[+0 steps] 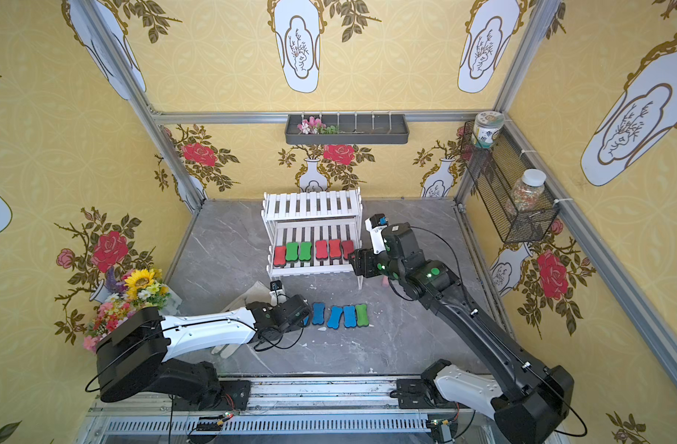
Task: Remove the whiteboard erasers from the shelf
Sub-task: Place the whiteboard eraser at the center of the board.
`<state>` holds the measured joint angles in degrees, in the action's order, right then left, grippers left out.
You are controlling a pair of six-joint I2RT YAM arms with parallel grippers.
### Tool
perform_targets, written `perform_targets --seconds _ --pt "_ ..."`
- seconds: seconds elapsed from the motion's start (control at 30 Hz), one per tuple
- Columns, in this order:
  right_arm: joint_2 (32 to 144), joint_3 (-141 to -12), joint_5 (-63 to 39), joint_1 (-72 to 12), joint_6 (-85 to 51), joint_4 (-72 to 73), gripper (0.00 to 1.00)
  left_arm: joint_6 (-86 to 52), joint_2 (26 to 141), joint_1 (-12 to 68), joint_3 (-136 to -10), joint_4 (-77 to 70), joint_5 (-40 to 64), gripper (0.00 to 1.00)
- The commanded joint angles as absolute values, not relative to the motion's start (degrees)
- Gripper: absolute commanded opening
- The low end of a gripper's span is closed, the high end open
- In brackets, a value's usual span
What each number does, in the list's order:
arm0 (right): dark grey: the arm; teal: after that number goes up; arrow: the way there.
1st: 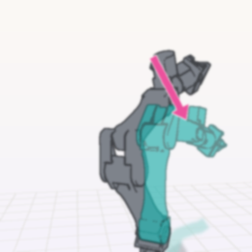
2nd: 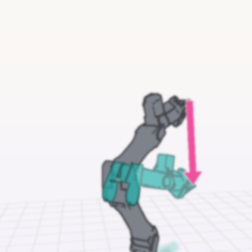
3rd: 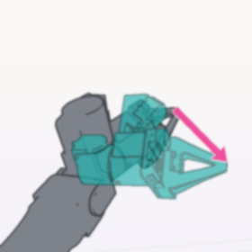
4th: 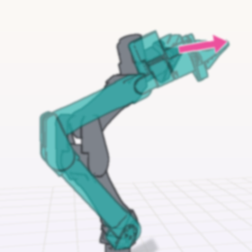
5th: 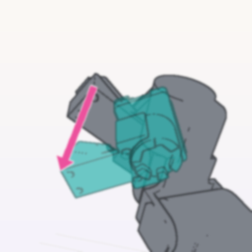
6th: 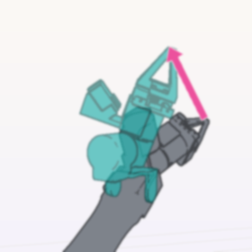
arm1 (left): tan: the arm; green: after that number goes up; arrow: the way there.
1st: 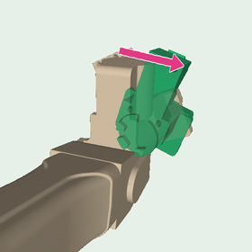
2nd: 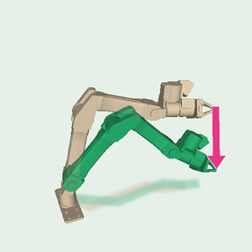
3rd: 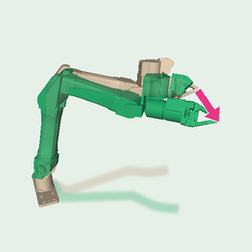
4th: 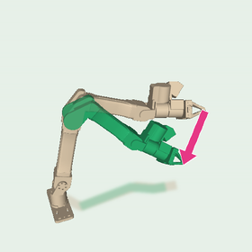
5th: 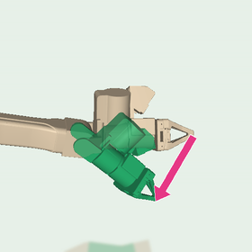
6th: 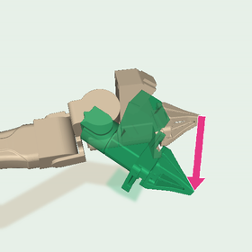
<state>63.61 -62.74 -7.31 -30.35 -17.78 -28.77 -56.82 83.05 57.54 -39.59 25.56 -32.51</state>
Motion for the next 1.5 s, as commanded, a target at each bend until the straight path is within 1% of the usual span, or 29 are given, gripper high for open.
perform_targets --seconds 0.0,0.33,0.63,0.77,0.87,1.0,1.1,1.17,1.27,1.4,1.47 --pt "63.36 -63.17 -6.51 -30.41 -17.63 -29.18 0.76 -55.12 84.21 57.04 -40.25 25.23 -33.8 0.37" --pt "63.37 -63.17 -6.24 -30.37 -17.94 -29.17 0.76 -54.7 87.29 57.03 -41.7 26.13 -34.44 0.38" --pt "63.1 -63.18 -6.16 -30.4 -18.44 -29.21 0.76 -54.89 87.03 56.91 -41.66 26.82 -34.44 0.52" --pt "62.58 -63.38 -6.01 -30.41 -18.63 -29.58 0.77 -55.9 84.87 56.95 -42.49 29.62 -34.37 0.53" --pt "62.23 -63.47 -6.23 -30.41 -19.1 -30.06 0.77 -56.76 79.53 57.82 -44.53 34.16 -35.23 0.54" --pt "61.72 -62.4 -7.41 -30.41 -20.65 -30.84 0.77 -55.46 70.01 58.89 -48.94 37.71 -36.04 0.64" --pt "60.98 -60.1 -7.3 -30.57 -22.53 -30.8 0.77 -52.45 65.17 58.91 -52.66 38.45 -36.68 0.77" --pt "61.13 -58.43 -7.08 -30.95 -23.85 -30.4 0.76 -49.91 63.29 58.59 -55.18 38.56 -37.33 0.88" --pt "62.27 -56.66 -5.99 -33.14 -25.44 -28.27 0.74 -46.55 61.67 57.77 -59.6 40.25 -38.2 0.99" --pt "65.59 -58.98 -0.78 -37.76 -25.07 -28.25 0.69 -43.78 59.86 57.0 -62.93 42.27 -41.22 1.0" --pt "67.6 -61.26 1.3 -39.29 -24.65 -28.8 0.67 -41.86 58.22 55.12 -62.92 40.94 -40.35 1.0"
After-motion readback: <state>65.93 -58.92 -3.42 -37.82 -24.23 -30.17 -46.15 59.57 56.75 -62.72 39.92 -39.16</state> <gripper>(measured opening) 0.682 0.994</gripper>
